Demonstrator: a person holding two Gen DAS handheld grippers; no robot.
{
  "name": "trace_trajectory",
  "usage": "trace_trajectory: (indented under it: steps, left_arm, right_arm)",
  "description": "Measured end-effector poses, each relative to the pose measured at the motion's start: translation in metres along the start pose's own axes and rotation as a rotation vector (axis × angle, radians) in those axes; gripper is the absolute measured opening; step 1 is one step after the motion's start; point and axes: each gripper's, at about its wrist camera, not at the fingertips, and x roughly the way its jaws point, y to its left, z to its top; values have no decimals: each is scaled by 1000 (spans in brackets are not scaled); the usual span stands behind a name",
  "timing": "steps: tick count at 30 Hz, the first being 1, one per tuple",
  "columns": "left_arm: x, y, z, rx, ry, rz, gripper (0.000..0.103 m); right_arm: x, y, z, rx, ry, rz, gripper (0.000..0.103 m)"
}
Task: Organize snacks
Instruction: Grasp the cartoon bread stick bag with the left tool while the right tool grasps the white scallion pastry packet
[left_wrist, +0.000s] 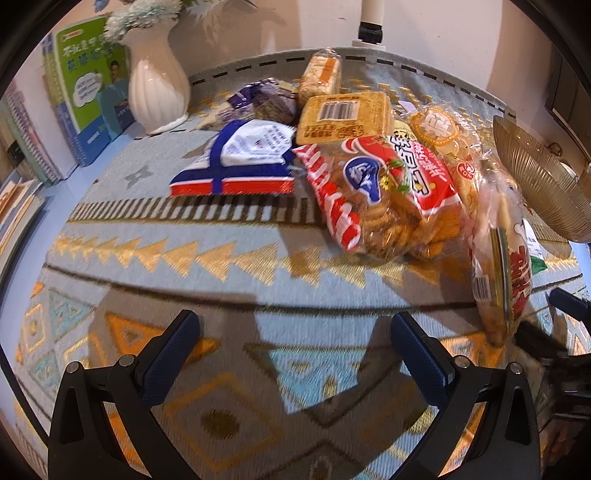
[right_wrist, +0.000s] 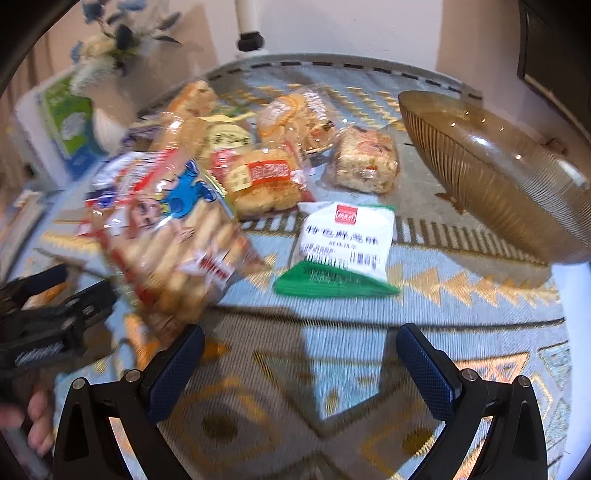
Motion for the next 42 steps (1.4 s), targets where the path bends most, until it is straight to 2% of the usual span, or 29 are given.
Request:
trace_trajectory:
  steps: [1,3,7,12,17,19,22,27,28,29,30,31,32,34,36,39,42]
  left_arm:
    - [-4,2,-3,-8,-4,-9,102]
    - [-10,6,-8,-33,-8,-50,102]
    - [-31,4,-6,-91,-41,-148,102]
    - [-55,-38,5,4,-132,-178,102]
    - [-31,-74,8,63,-66,-150,102]
    - [-19,-80,7,65,-30,-176,102]
    - [-10,-86,6,57,-19,-197,102]
    - [0,-88,5,48,-36,-216,98]
    - [0,-88,6,45,-40,-218,96]
    - [-2,-87,6,37,-51,-234,87]
    - [-5,-84,6,28,-62,-248,79]
    - [-8,-81,5,14,-79,-313,47]
    - [-10,-81,5,15,-85,-328,38]
    - [-13,-82,4,27,-93,-304,36]
    - [-17,-81,3,25,-113,-312,34]
    - [-28,-75,1,0,-168,-302,33]
    - [-32,-75,1,-2,-189,-271,33]
  right_arm:
    - [-6,-11,-3,30,-3,53,103]
    - [-16,-28,-6,63,-24,83,100]
    - [-25,-53,5,78,-81,50,99]
    - [-14,-56,34,79,-91,74,90]
    - [11,-49,50,38,-37,60,89]
    - [19,-49,53,14,-21,36,89]
    - [28,-47,53,-13,-11,49,89]
    - [34,-34,53,-92,-24,0,88]
    - [33,-34,53,-93,-24,12,82]
    - [31,-34,53,-97,-33,33,73]
    - [29,-33,53,-104,-42,38,52]
    - [29,-30,52,-116,-44,46,50]
    - [30,-27,53,-126,-43,56,49]
    - [28,-25,52,-139,-44,91,49]
    - [26,-24,52,-139,-51,148,49]
    - [19,-25,50,-127,-84,166,49]
    - [13,-27,46,-110,-104,185,49]
